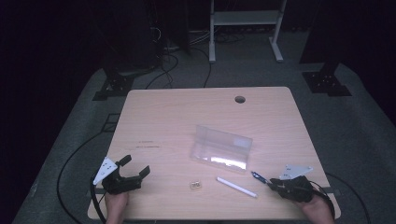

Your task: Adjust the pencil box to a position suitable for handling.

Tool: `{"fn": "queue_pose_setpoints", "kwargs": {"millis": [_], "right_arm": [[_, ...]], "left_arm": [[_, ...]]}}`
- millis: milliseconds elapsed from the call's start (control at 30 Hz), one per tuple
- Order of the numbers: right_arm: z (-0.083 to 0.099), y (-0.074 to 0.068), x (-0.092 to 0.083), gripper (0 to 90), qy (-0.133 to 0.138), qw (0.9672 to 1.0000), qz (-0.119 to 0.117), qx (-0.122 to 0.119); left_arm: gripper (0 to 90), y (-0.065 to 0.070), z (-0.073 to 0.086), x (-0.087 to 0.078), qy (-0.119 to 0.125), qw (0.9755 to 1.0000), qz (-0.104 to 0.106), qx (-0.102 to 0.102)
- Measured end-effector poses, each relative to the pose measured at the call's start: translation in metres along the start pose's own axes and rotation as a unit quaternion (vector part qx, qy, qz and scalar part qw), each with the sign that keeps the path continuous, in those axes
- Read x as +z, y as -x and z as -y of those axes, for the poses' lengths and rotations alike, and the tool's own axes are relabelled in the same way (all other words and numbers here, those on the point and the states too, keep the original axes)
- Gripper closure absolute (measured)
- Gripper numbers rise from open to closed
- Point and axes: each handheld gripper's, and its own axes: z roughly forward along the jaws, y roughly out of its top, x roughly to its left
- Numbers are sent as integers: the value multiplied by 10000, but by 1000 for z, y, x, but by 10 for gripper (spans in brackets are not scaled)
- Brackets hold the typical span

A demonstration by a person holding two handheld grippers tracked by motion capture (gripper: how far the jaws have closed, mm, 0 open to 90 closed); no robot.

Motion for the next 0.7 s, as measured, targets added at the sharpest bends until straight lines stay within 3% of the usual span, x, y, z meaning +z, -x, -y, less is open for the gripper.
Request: {"fn": "queue_pose_setpoints", "kwargs": {"millis": [433, 700], "right_arm": [[0, -2, 1, 791, -31, 9999, 98, -100], [1, 2, -2, 792, 7, 10000, 25, 57]], "left_arm": [[11, 0, 0, 0, 4, 10000, 4, 1], [11, 0, 0, 0, 6, 10000, 0, 3]]}}
